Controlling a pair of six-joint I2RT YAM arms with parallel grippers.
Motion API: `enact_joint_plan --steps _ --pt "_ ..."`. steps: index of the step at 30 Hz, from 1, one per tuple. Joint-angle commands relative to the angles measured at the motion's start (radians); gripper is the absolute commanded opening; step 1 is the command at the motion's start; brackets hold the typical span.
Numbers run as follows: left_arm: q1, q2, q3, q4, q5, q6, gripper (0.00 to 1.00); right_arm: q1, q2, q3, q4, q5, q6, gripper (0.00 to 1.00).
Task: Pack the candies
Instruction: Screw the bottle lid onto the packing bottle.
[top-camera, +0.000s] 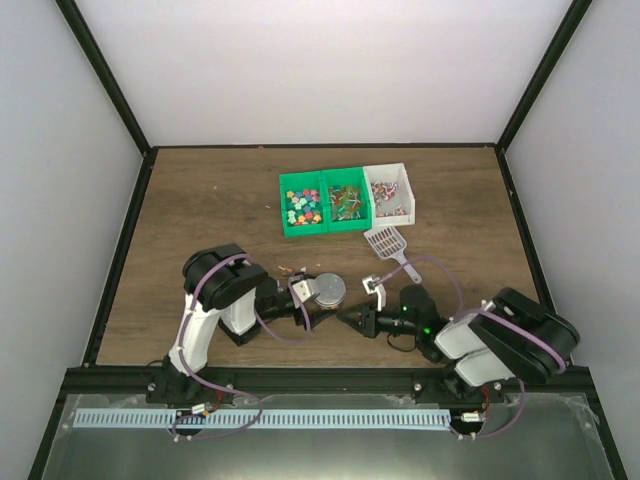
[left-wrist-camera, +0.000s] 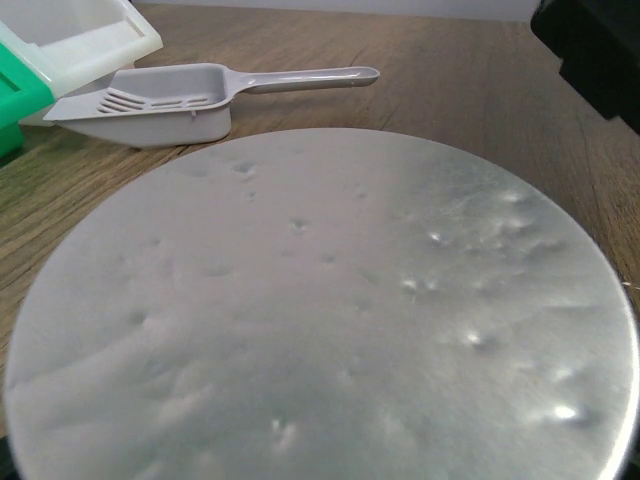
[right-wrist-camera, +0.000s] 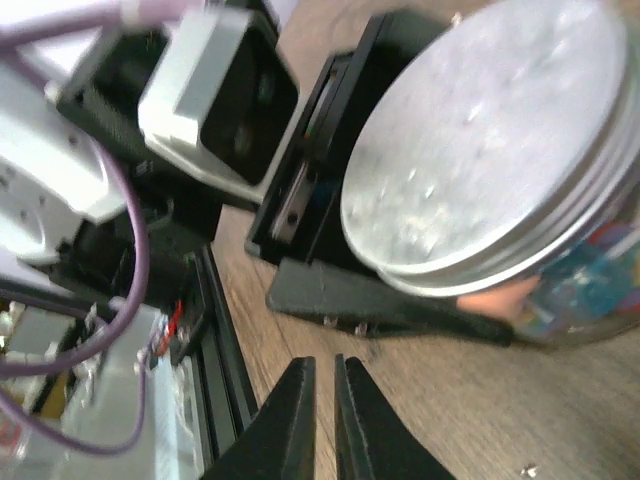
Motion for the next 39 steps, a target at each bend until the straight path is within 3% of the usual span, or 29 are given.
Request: enact_joint_plan --steps 1,3,11,18,27,39 --pt "0.014 0.093 -0.052 0.218 -0.022 -0.061 0.91 -0.037 -0.130 0.055 -0.212 0.110 -0.044 0.17" --pt "0.014 0.095 -0.056 0.219 -0.014 -0.058 0.91 -0.051 -0.173 0.104 -0.313 0.169 -0.084 0.23" --pt "0.014 0.100 -0.058 0.218 0.019 -0.061 0.90 -0.107 -0.075 0.287 -0.447 0.284 -0.236 0.20" --pt "0.015 0.095 -0.066 0.219 0.020 -0.051 0.90 -0.115 0.024 0.338 -0.411 0.156 -0.278 0.13" --pt "0.015 0.101 -0.058 0.218 0.023 -0.049 0.90 -0.116 0.010 0.319 -0.413 0.060 -0.294 0.08" --pt "0.025 0.087 -0.063 0.217 0.015 -0.026 0.90 -0.115 0.102 0.374 -0.523 -0.041 -0.262 0.08"
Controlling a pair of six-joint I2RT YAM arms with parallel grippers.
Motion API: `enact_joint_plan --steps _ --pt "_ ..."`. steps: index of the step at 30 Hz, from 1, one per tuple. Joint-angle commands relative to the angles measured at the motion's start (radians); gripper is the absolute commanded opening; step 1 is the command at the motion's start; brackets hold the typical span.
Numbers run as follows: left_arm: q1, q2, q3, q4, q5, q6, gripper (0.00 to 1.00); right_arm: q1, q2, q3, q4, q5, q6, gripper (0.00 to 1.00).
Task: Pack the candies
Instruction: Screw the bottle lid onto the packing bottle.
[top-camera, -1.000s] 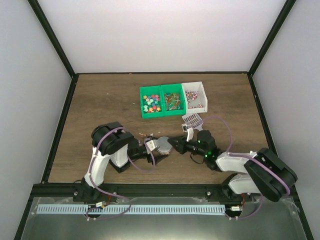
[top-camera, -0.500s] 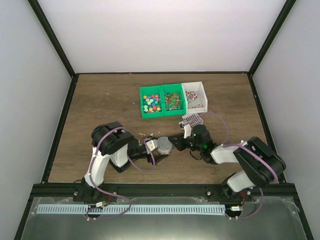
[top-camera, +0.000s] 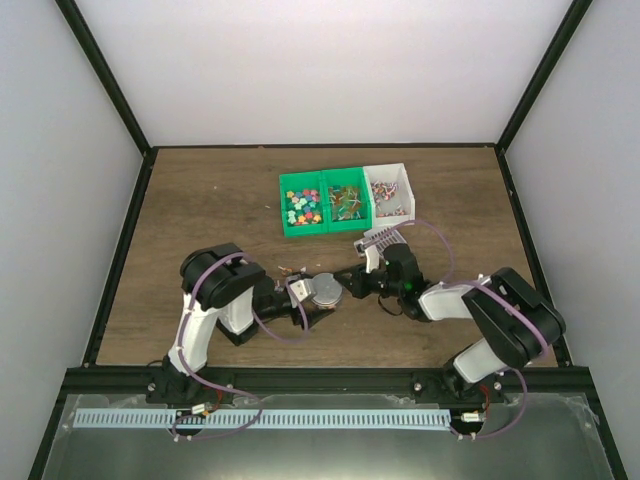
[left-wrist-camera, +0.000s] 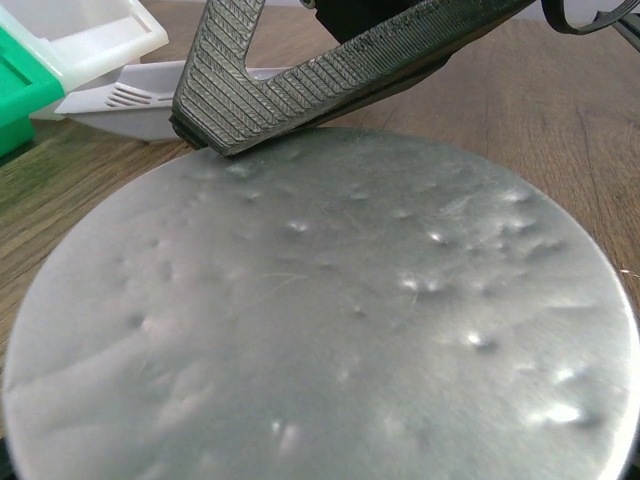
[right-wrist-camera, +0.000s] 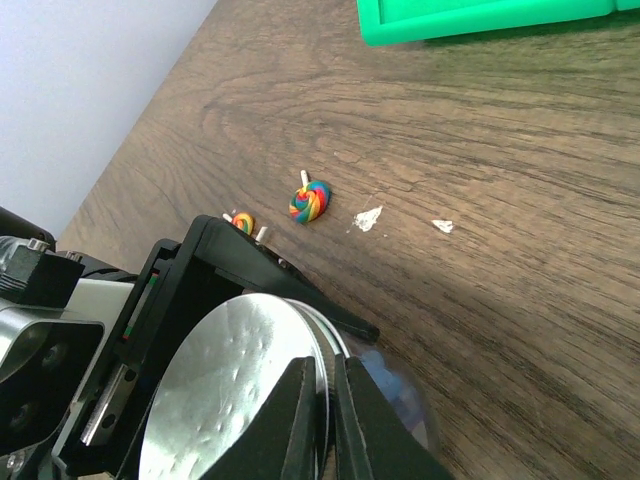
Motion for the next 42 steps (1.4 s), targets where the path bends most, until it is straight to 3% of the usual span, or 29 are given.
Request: enact_joint_plan --steps 1,12,34,42 --pt "0.008 0.092 -0.050 0.217 -0.013 -0.033 0.90 0.023 0.047 0.015 -0.065 -0.140 0.016 0.08" --pt "0.011 0.125 -0.019 0.217 -0.226 -0.042 0.89 0.032 0.099 -0.048 0.065 -0.300 0.108 0.01" --pt "0.018 0.129 0.010 0.217 -0.232 -0.058 0.89 0.145 0.040 -0.228 0.227 -0.275 0.196 0.01" --pt "0.019 0.125 0.008 0.217 -0.222 -0.058 0.89 0.154 -0.113 -0.298 0.206 -0.253 0.209 0.01"
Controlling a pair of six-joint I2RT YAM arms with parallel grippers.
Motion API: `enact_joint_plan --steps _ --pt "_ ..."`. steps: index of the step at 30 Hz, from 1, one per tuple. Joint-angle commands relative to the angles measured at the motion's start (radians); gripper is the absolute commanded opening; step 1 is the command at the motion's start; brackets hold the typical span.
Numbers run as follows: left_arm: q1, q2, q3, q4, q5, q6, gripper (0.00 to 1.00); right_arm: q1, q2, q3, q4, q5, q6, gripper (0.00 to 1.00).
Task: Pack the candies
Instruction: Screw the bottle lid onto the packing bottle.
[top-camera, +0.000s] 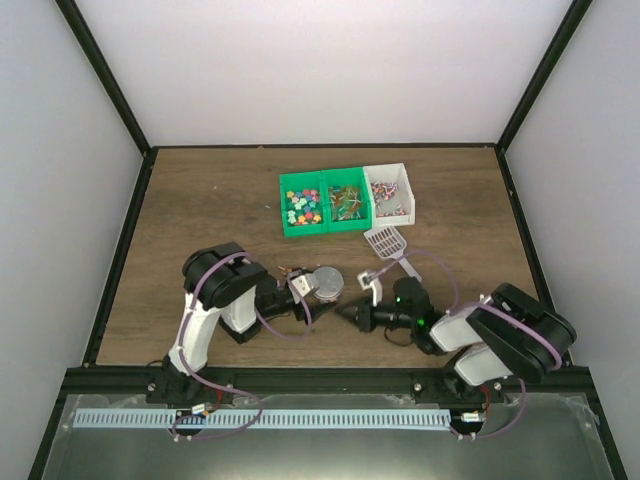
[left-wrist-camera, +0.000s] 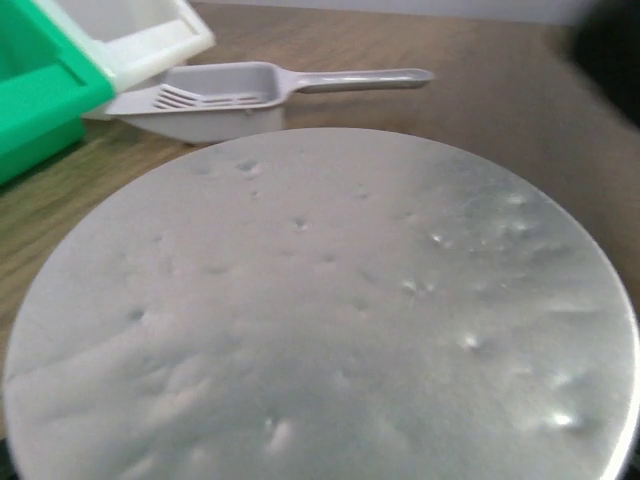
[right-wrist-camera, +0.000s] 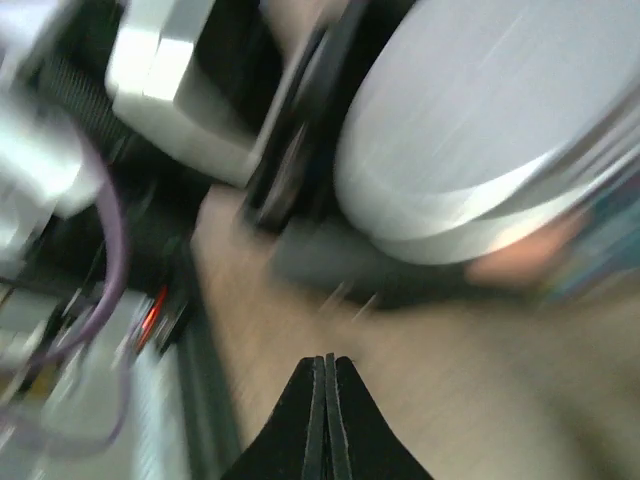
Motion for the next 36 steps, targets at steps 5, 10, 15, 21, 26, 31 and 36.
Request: enact_joint_plan --steps 5,10,15,21,26,31,36 --pt "0.024 0.120 -0.014 0.217 -0.122 -0.038 0.89 0.052 -0.208 -0.050 -0.249 -0.105 0.011 0.01" --pt "0.024 0.124 -0.038 0.217 -0.060 -0.009 0.89 -0.044 -0.313 0.004 -0.345 0.016 0.009 0.12" --pt "0.025 0.128 -0.059 0.217 -0.033 0.008 0.89 -0.083 -0.235 0.143 -0.398 0.076 -0.043 0.17" --pt "0.025 0.129 -0.061 0.217 -0.019 0.002 0.89 -0.094 -0.034 0.353 -0.457 0.054 -0.138 0.08" --pt "0.027 0.125 -0.070 0.217 -0.023 0.005 0.89 -0.094 0.048 0.397 -0.458 -0.015 -0.212 0.07" --pt "0.028 0.122 -0.068 0.217 -0.016 0.001 0.89 -0.094 0.107 0.403 -0.450 -0.073 -0.232 0.08" --pt "0.028 0.131 -0.053 0.217 0.003 -0.013 0.89 -0.094 0.137 0.391 -0.431 -0.071 -0.247 0.16"
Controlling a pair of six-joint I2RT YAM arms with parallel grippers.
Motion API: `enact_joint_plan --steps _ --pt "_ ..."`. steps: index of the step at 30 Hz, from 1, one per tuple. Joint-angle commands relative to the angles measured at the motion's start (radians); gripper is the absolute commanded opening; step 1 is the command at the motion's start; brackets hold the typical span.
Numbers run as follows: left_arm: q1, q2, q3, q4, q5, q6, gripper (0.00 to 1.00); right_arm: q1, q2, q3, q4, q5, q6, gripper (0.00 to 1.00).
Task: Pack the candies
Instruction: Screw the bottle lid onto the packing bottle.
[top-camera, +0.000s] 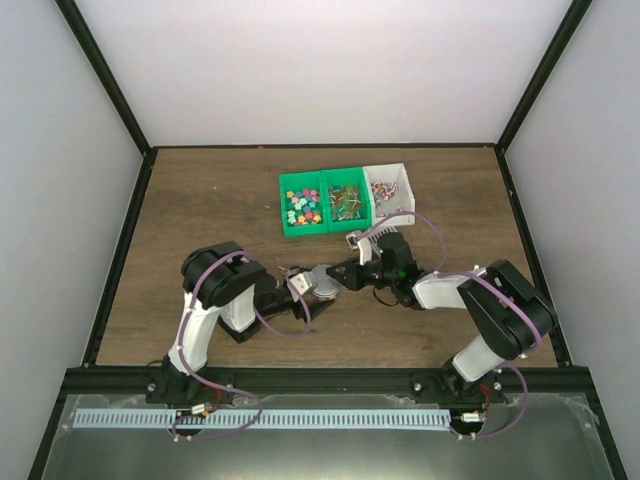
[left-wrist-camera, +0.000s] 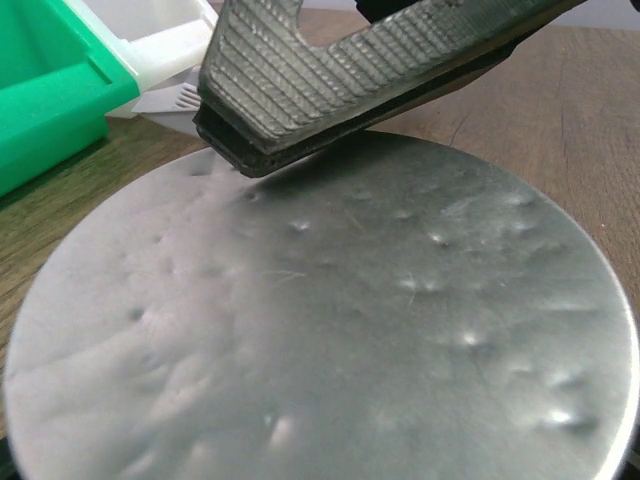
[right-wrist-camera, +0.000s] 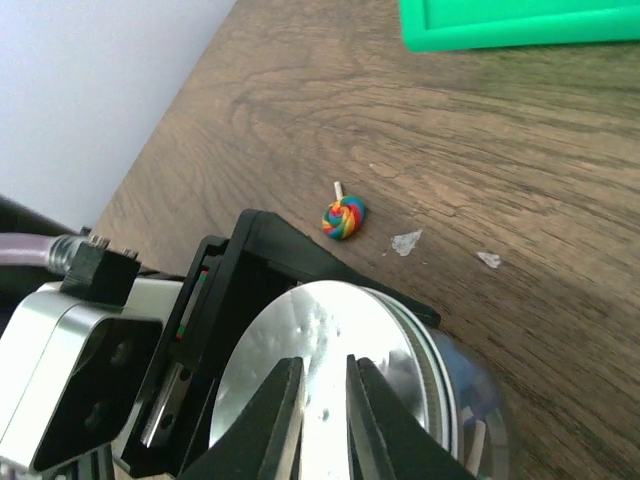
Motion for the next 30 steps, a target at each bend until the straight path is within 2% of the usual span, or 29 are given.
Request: enact_joint_plan --steps 1,7,12,16,23,26,30 --pt "0.011 0.120 -0.069 0.217 0.024 -0.003 0.89 -0.004 0.028 0.014 -0.004 -0.016 -0.041 0.17" --pt "0.010 0.118 -0.066 0.217 0.021 -0.007 0.89 -0.004 0.060 0.049 -0.010 0.053 -0.048 0.22" --pt "0.012 0.122 -0.064 0.215 0.015 -0.013 0.89 -0.004 0.119 0.109 -0.038 0.078 -0.059 0.20" --pt "0.013 0.137 -0.058 0.216 0.023 -0.021 0.89 -0.005 0.123 0.115 -0.057 0.100 -0.082 0.15" --pt "0.014 0.140 -0.050 0.217 0.018 -0.022 0.89 -0.005 0.105 0.093 -0.055 0.042 -0.089 0.10" --pt "0.016 0.134 -0.048 0.217 0.016 -0.028 0.89 -0.005 0.135 0.105 -0.104 0.011 -0.090 0.07" --pt "0.018 0.119 -0.047 0.217 -0.017 -0.046 0.89 -0.005 0.172 0.070 -0.065 -0.051 -0.062 0.04"
